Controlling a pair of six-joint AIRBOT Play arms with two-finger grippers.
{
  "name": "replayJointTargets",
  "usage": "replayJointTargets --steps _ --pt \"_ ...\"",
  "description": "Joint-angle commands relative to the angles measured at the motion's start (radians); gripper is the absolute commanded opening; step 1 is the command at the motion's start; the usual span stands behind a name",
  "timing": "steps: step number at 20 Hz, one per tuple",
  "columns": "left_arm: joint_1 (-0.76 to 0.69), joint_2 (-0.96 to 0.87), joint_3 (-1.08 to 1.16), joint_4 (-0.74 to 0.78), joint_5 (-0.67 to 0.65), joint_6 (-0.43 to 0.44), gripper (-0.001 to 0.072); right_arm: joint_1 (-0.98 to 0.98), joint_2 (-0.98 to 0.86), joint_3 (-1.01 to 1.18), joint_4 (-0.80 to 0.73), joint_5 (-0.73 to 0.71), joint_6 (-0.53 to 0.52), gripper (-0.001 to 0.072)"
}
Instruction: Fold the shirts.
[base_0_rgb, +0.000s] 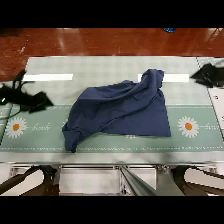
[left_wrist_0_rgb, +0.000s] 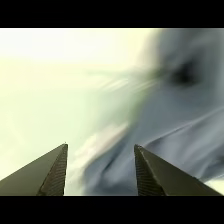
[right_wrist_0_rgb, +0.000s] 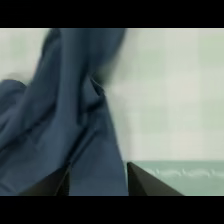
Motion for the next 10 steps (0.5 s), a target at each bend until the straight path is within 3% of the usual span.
replayJointTargets --steps 1,4,10 --pt "0.198 0.079 -0.235 -0.041 -0.064 0.006 0.0509 -0.085 0.125 -0.326 0.075 -0.061 -0.061 0.0405" --pt "0.275 0.076 -0.397 -0.239 -0.023 0.142 0.0509 -0.084 0.181 -0.552 0.146 -0.090 -0.159 0.0405" --pt "0.220 0.017 -0.433 -0.260 0.032 0.179 0.0506 -0.084 0.185 -0.623 0.150 -0.085 -0.169 0.0405"
